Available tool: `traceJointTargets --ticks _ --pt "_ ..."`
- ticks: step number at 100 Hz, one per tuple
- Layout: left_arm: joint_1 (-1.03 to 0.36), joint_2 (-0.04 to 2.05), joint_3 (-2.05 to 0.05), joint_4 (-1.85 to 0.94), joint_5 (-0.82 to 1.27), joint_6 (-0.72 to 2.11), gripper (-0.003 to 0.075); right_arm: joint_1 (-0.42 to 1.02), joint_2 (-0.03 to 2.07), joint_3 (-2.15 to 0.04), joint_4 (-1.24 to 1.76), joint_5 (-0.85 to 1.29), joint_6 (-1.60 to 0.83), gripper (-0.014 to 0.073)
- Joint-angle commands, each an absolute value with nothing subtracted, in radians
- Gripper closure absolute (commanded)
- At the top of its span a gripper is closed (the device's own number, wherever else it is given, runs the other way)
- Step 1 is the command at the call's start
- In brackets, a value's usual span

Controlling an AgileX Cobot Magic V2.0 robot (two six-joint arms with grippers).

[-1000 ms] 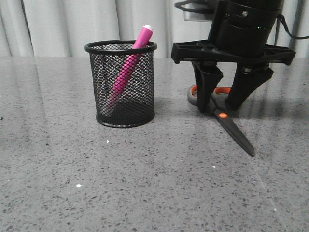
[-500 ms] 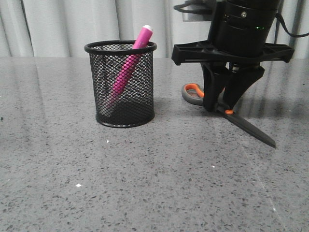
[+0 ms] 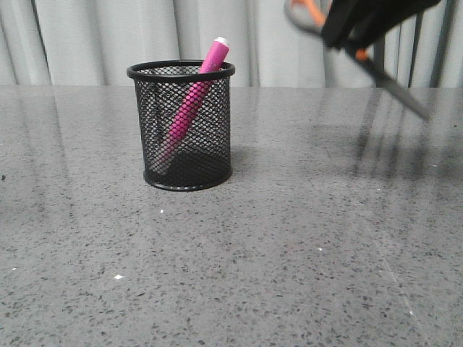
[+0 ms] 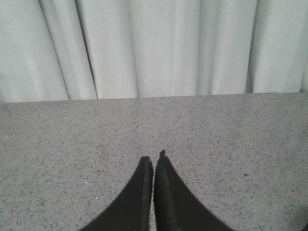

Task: Put pen and scissors into bin
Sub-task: 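Lift the scissors with the right gripper and carry them over the cup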

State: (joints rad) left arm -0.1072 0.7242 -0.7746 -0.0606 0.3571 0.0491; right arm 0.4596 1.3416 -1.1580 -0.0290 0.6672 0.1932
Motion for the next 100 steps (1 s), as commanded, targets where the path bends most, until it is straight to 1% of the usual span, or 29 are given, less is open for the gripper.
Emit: traceJointTargets --ticks 1,12,26,40,57,77,100 --pt "-0.102 0.718 -0.801 -0.071 0.275 0.040 0.0742 0.452 1.238 -1.135 -0.046 0.482 0.197 0.0669" --pt "-0.102 0.718 -0.801 -0.071 0.275 0.040 0.0741 0.452 1.176 -1.090 0.000 0.352 0.197 0.0669" --pt "-0.102 0.718 -0.801 -0.071 0.275 0.040 0.0741 0.455 1.178 -1.088 0.090 0.284 0.197 0.0669" --pt "-0.102 0.718 -0.801 -0.071 0.275 0.040 0.0741 0.515 1.197 -1.088 0.095 0.143 0.197 0.0669" --pt "-0.102 0.718 -0.801 -0.071 0.275 0.040 0.0741 0.613 1.246 -1.088 0.091 -0.081 0.195 0.0669" --pt "-0.102 0.718 -0.801 -0.071 0.275 0.040 0.0741 0.641 1.354 -1.088 0.091 -0.299 0.195 0.0669" --pt "-0.102 0.718 -0.801 -0.071 0.275 0.040 0.0741 0.642 1.426 -1.088 0.065 -0.348 0.195 0.0669"
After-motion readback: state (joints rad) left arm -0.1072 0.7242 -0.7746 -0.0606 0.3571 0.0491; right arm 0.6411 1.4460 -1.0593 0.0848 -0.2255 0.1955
